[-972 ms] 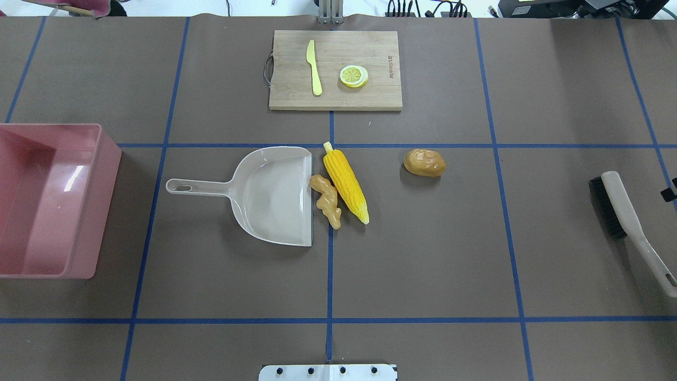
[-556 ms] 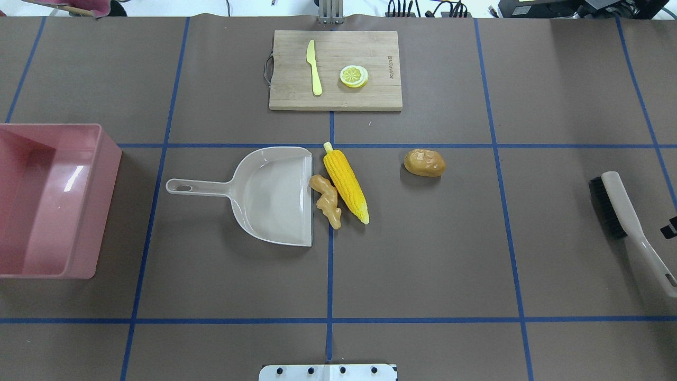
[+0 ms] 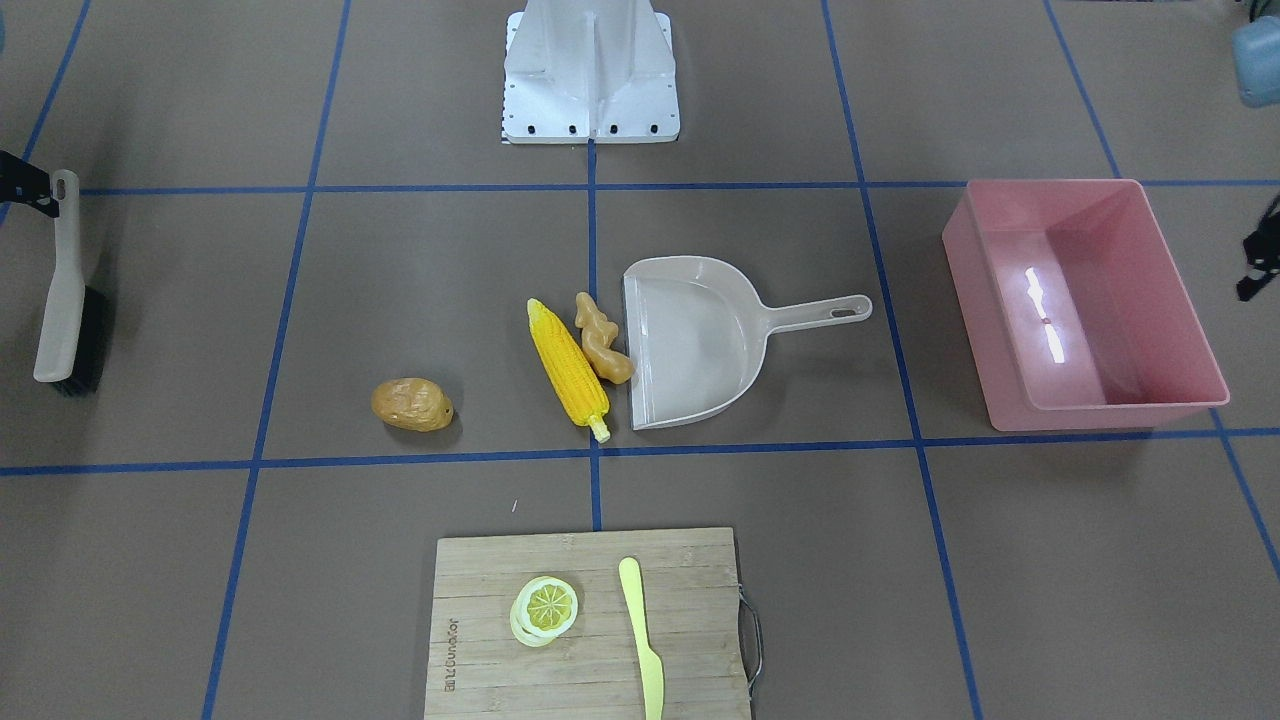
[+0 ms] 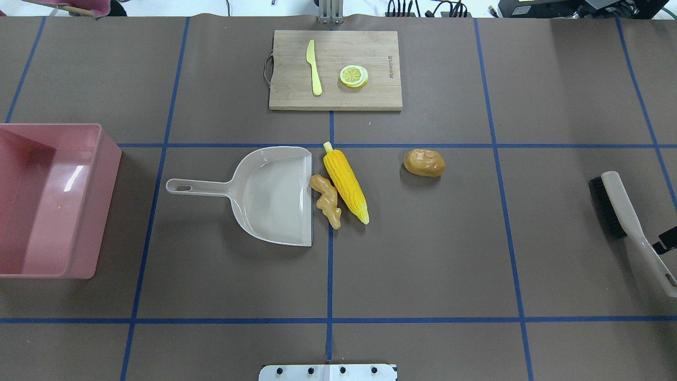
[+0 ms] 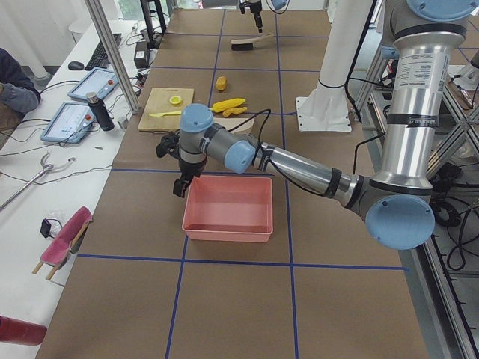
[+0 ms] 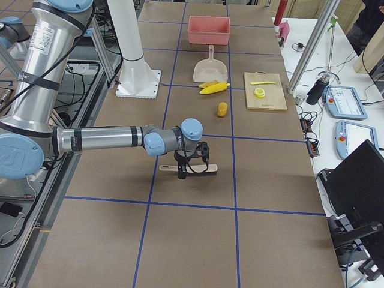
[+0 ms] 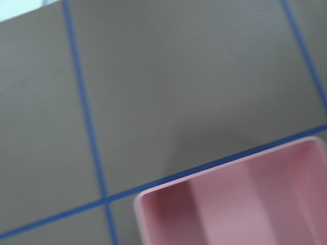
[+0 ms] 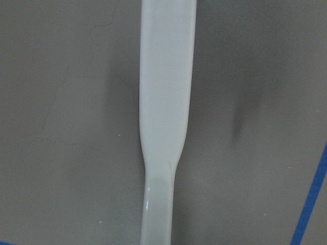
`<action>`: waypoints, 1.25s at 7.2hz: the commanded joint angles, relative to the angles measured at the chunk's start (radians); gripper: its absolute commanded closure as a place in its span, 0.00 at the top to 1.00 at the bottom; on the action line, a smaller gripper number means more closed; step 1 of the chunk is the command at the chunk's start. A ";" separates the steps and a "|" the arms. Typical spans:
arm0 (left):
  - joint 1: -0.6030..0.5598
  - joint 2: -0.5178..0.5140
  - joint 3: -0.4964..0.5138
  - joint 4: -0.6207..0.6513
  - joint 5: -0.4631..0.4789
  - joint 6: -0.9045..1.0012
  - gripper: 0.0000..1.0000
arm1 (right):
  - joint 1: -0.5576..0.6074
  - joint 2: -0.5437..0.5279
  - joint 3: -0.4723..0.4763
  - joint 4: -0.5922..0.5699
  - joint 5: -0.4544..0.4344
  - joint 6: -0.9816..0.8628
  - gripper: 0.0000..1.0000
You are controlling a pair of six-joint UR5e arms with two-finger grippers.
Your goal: Sweep and dump trash into bin
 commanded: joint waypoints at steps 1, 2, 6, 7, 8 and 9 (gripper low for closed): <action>0.205 -0.037 -0.038 -0.131 0.062 0.261 0.98 | -0.060 0.021 -0.037 0.013 -0.001 0.051 1.00; 0.262 -0.037 -0.026 -0.220 0.056 0.362 0.98 | -0.078 0.021 -0.042 0.013 -0.001 0.067 1.00; 0.439 -0.122 0.003 -0.212 0.131 0.396 0.98 | -0.100 0.021 -0.065 0.013 -0.006 0.078 0.97; 0.444 -0.113 0.006 -0.226 0.130 0.397 0.98 | -0.103 0.029 -0.074 0.013 -0.007 0.078 0.92; 0.436 -0.111 0.023 -0.227 0.111 0.396 0.98 | -0.106 0.040 -0.083 0.013 -0.010 0.082 0.83; 0.436 -0.111 0.034 -0.224 0.061 0.408 0.98 | -0.108 0.052 -0.095 0.013 -0.010 0.084 0.72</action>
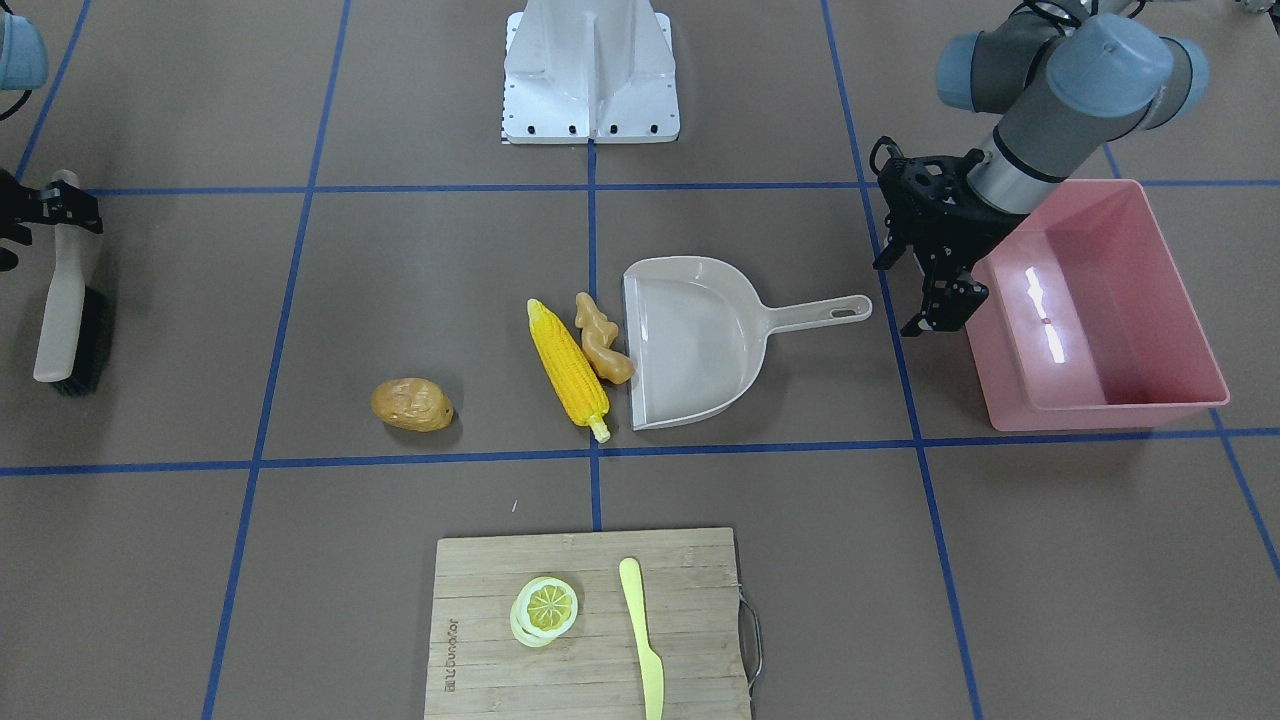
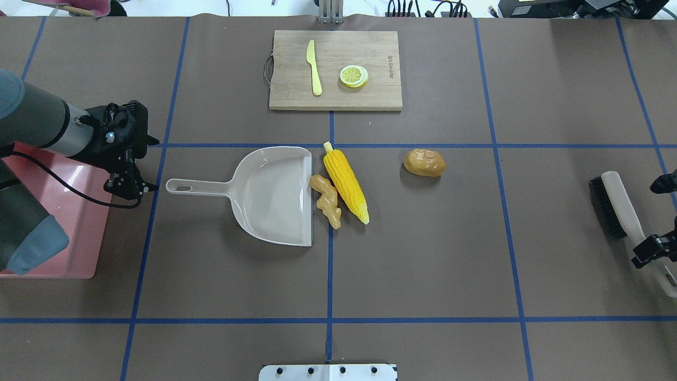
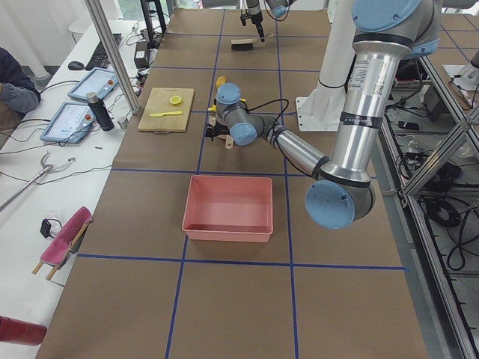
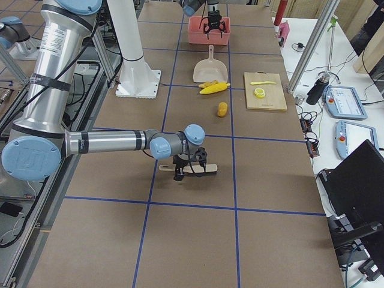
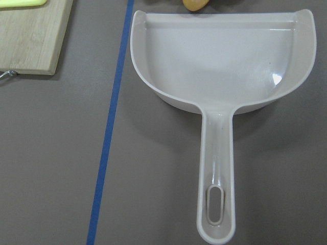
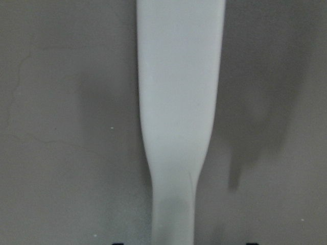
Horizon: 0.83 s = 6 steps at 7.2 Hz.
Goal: Sweep and dump trash into bin
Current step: 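Grasp the white dustpan handle with the left gripper while the right gripper grasps the brush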
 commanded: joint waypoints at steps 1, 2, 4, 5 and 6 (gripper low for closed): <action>0.009 -0.048 0.079 0.008 -0.042 0.019 0.98 | -0.004 0.015 -0.019 0.000 -0.004 0.003 0.50; 0.022 -0.117 0.145 0.002 -0.047 0.001 0.98 | -0.006 0.015 -0.017 0.000 -0.006 0.004 0.25; 0.063 -0.178 0.210 -0.006 -0.049 -0.022 0.98 | -0.006 0.015 -0.005 0.000 -0.003 0.004 0.00; 0.066 -0.203 0.233 -0.006 -0.043 -0.035 0.98 | -0.004 0.016 0.013 0.000 0.000 0.007 0.00; 0.069 -0.220 0.243 -0.001 -0.042 -0.050 0.98 | -0.001 0.015 0.054 -0.003 0.003 0.024 0.00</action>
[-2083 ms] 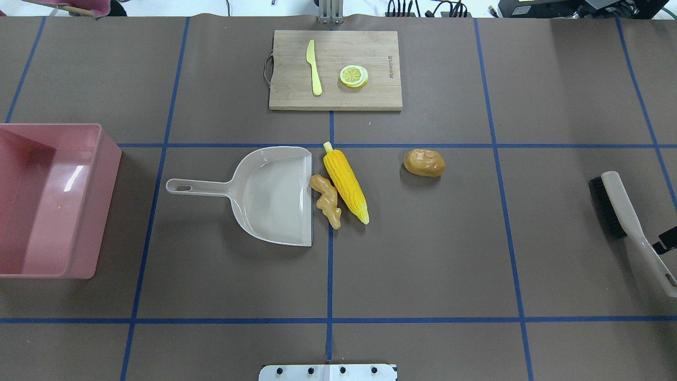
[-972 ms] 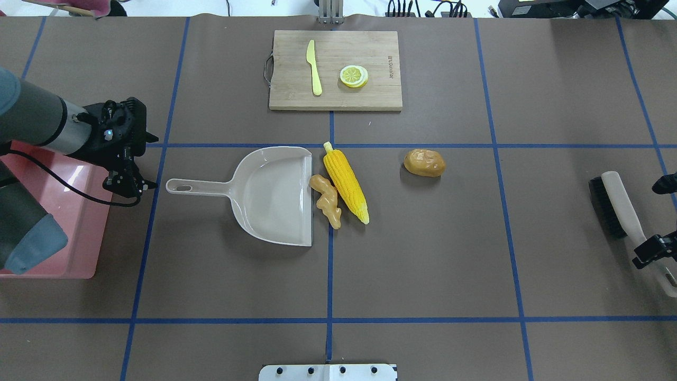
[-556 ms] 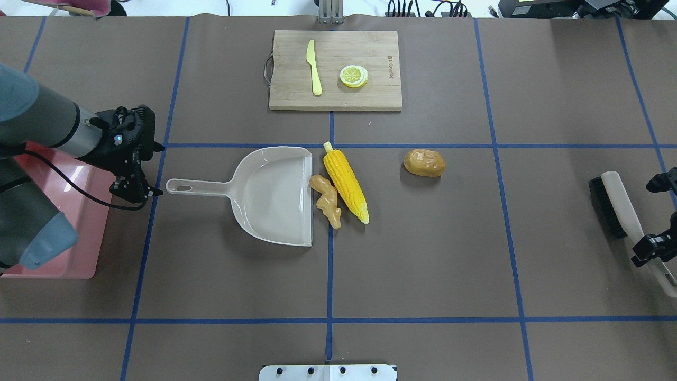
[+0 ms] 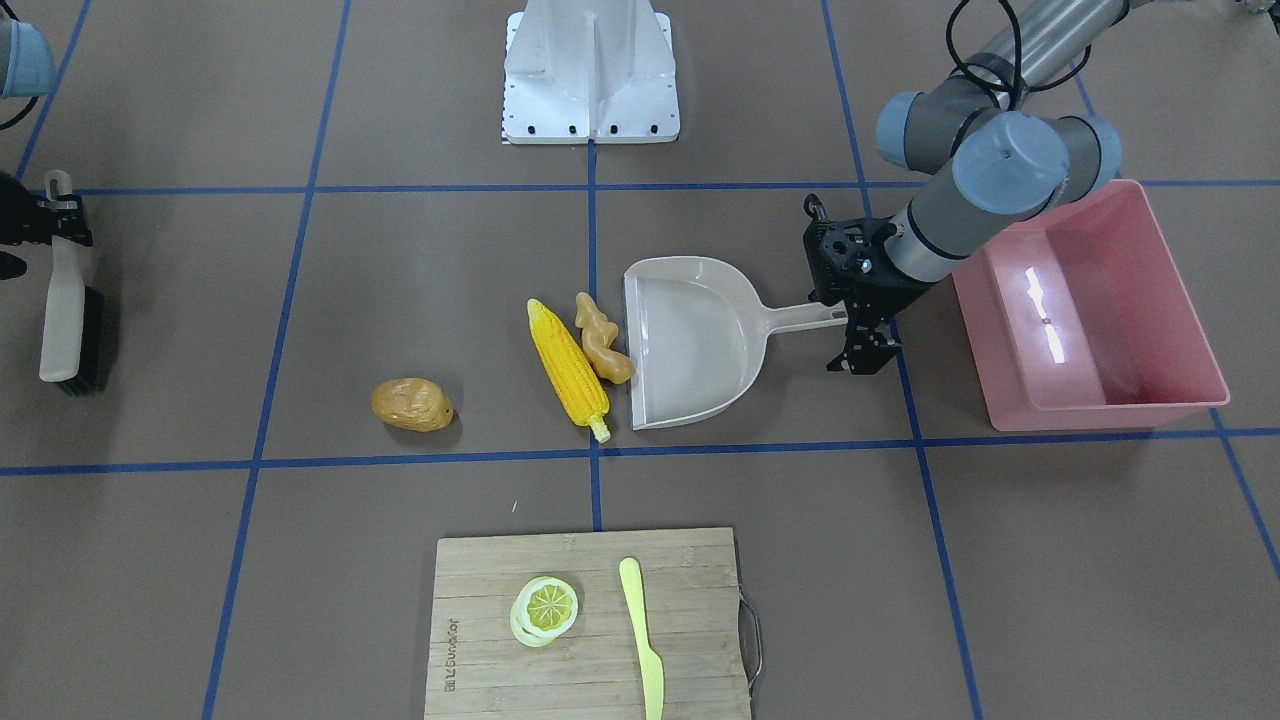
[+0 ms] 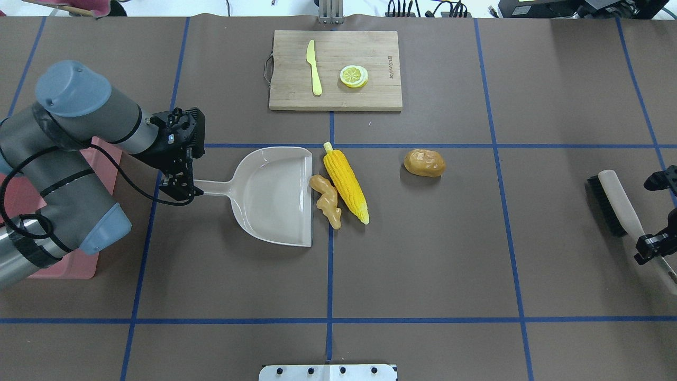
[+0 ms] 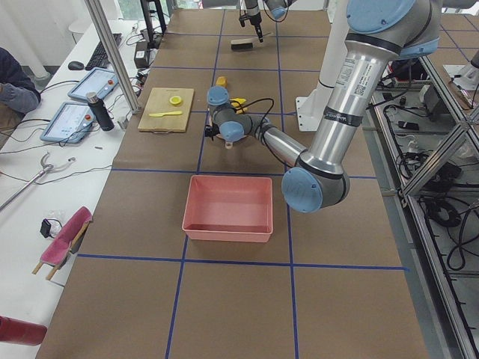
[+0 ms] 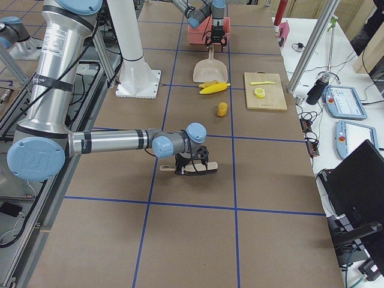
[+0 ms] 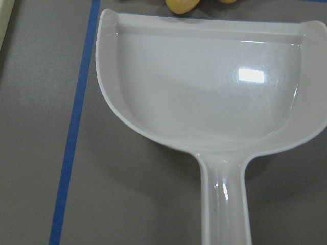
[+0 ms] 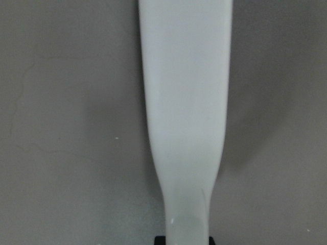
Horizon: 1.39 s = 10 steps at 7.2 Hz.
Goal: Sweep and dump trash into bin
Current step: 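Grasp the white dustpan handle with the left gripper while the right gripper grasps the brush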
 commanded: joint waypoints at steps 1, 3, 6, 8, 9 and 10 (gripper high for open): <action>0.034 -0.038 0.022 0.008 0.006 -0.047 0.98 | 0.045 -0.001 0.088 -0.015 0.007 0.023 0.00; 0.030 -0.028 0.002 0.000 0.003 -0.037 0.98 | 0.087 0.027 0.176 -0.106 -0.004 0.020 0.00; 0.030 0.007 -0.035 0.000 -0.003 -0.029 0.97 | 0.070 0.174 0.186 -0.247 -0.090 -0.020 0.00; 0.028 0.029 -0.038 -0.006 -0.012 -0.015 0.96 | 0.052 0.332 0.187 -0.477 -0.166 -0.121 0.00; 0.027 0.050 -0.046 -0.034 -0.033 -0.015 0.95 | 0.021 0.410 0.184 -0.577 -0.211 -0.130 0.00; 0.024 0.067 -0.046 -0.048 -0.047 -0.015 0.95 | -0.020 0.442 0.176 -0.616 -0.266 -0.131 0.00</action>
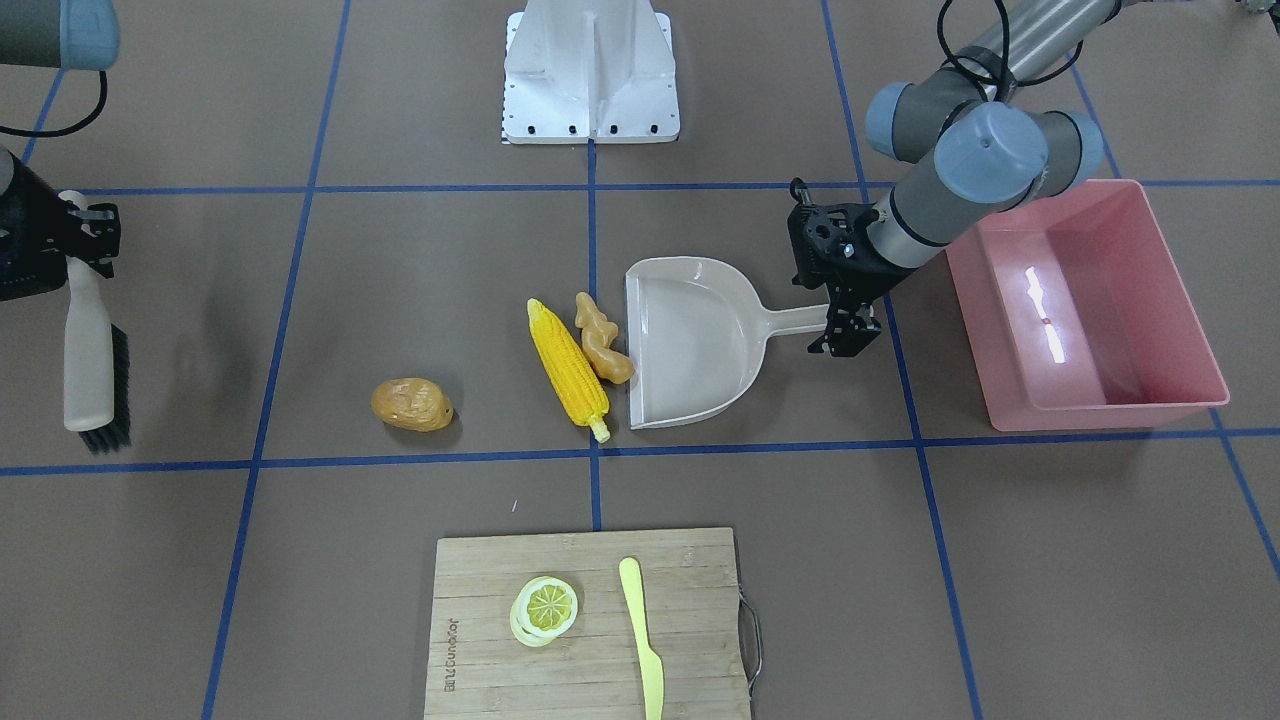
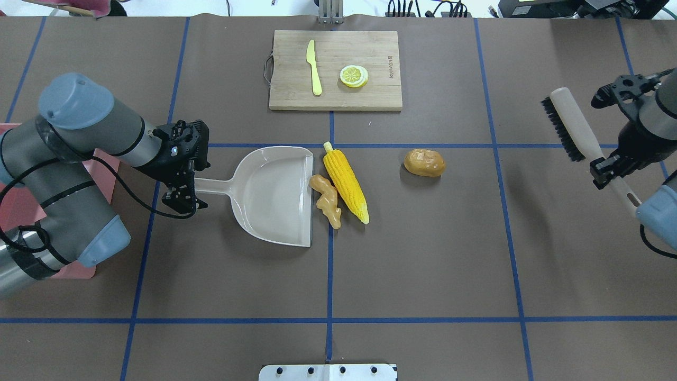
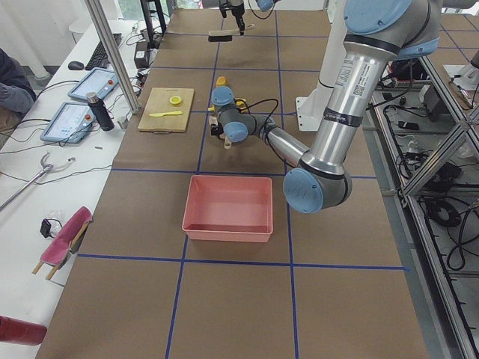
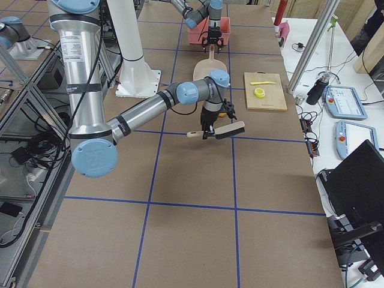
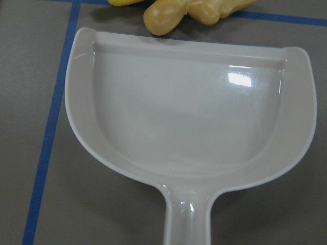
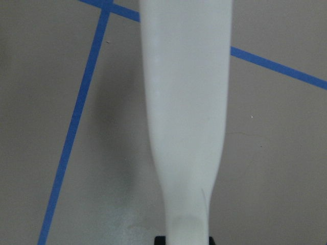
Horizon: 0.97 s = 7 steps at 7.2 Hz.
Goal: Sweep and dump trash into bin
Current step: 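Grasp the white dustpan handle with the left gripper while the right gripper grasps the brush, then sweep the potato, corn and ginger into the dustpan with the right-held brush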
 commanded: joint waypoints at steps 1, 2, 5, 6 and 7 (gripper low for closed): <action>-0.001 0.036 -0.003 -0.047 -0.020 -0.001 0.94 | -0.069 0.062 -0.008 -0.080 -0.072 -0.003 0.00; -0.001 0.037 0.002 -0.051 -0.020 -0.001 0.93 | -0.093 0.082 -0.014 -0.081 -0.070 0.023 0.00; -0.003 0.039 0.008 -0.066 -0.023 -0.001 0.91 | -0.135 0.232 -0.125 -0.130 -0.044 0.139 0.00; -0.003 0.037 0.008 -0.067 -0.021 -0.001 0.91 | -0.138 0.285 -0.196 -0.121 -0.018 0.171 0.00; -0.003 0.039 0.008 -0.069 -0.018 -0.001 0.91 | -0.162 0.329 -0.247 -0.118 -0.018 0.201 0.00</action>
